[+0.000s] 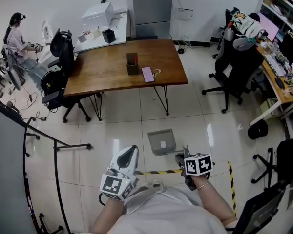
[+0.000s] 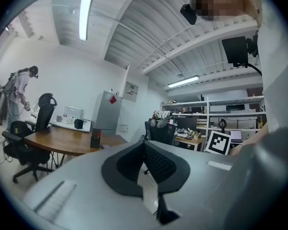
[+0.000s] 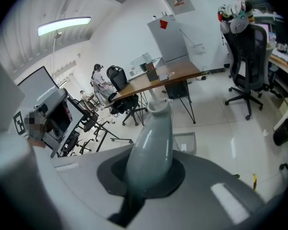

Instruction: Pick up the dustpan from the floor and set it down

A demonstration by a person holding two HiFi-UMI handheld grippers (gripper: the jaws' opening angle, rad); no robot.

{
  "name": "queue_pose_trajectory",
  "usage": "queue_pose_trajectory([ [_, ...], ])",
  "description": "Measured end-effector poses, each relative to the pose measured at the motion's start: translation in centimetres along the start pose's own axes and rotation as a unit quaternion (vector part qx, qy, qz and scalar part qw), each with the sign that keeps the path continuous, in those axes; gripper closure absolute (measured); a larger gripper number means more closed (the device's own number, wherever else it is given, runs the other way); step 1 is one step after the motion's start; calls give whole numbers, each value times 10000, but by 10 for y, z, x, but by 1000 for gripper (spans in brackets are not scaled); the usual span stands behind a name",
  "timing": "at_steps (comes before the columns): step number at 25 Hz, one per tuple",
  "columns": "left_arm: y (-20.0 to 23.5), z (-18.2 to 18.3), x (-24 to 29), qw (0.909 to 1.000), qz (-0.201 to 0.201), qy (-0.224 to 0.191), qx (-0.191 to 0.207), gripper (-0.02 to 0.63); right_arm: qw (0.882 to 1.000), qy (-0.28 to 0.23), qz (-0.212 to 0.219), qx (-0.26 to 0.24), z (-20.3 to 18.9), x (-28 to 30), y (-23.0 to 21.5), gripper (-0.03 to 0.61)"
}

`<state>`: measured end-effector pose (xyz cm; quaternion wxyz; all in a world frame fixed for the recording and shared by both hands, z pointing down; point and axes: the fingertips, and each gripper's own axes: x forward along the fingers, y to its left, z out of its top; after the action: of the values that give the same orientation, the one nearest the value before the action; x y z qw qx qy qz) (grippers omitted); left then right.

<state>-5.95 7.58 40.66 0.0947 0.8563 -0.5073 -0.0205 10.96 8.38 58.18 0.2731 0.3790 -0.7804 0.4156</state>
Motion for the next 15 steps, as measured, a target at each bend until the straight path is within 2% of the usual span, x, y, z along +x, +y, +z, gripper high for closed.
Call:
queue_pose_trajectory([
  [6, 11, -5, 1, 9999, 133, 48, 0, 598, 9999, 42, 32, 162, -2, 10, -8, 574],
  [10, 25, -25, 5, 9997, 211, 156, 24, 598, 9997, 90, 77, 191, -1, 22, -14, 574],
  [15, 42, -24, 21, 9991, 256, 319, -72, 598, 9994, 200, 43, 267, 12, 42, -19, 574],
])
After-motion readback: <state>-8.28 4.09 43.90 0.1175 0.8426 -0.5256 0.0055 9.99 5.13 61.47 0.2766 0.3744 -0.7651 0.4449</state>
